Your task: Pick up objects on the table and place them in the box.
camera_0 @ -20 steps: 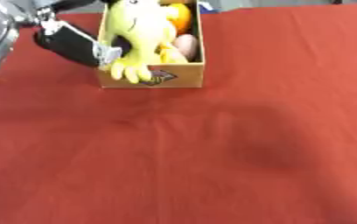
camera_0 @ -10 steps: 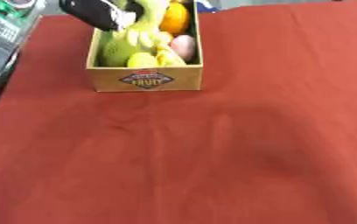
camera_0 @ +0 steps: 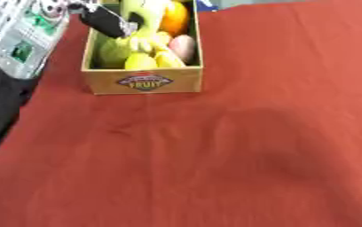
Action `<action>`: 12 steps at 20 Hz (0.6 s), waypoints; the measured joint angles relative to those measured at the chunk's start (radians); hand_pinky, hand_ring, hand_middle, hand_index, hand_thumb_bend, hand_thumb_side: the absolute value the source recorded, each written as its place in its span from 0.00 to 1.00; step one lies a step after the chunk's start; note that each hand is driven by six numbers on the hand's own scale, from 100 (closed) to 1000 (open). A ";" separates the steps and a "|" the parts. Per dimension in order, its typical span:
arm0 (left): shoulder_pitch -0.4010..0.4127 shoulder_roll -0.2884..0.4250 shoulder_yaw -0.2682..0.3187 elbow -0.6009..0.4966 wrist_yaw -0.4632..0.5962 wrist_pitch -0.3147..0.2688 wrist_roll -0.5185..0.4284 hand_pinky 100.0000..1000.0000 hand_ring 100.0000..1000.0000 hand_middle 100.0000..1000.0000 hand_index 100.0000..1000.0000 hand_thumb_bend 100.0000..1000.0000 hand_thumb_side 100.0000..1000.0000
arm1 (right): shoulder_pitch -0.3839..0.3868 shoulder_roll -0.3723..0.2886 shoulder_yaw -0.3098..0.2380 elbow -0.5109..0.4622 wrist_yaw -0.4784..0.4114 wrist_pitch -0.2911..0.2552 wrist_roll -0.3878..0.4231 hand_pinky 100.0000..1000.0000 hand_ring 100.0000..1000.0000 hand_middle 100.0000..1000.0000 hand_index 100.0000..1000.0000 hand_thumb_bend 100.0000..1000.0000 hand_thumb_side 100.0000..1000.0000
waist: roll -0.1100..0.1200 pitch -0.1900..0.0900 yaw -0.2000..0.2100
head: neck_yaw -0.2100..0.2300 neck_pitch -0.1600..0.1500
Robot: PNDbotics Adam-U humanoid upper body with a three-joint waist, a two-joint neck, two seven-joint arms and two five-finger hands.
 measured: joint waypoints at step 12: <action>-0.023 -0.031 0.042 0.220 -0.096 -0.105 0.068 0.94 0.87 0.80 0.91 0.33 0.00 | 0.001 0.003 0.000 0.000 0.000 0.001 0.000 0.78 0.60 0.61 0.76 0.00 0.58 | -0.006 -0.001 0.002 | 0.000 0.000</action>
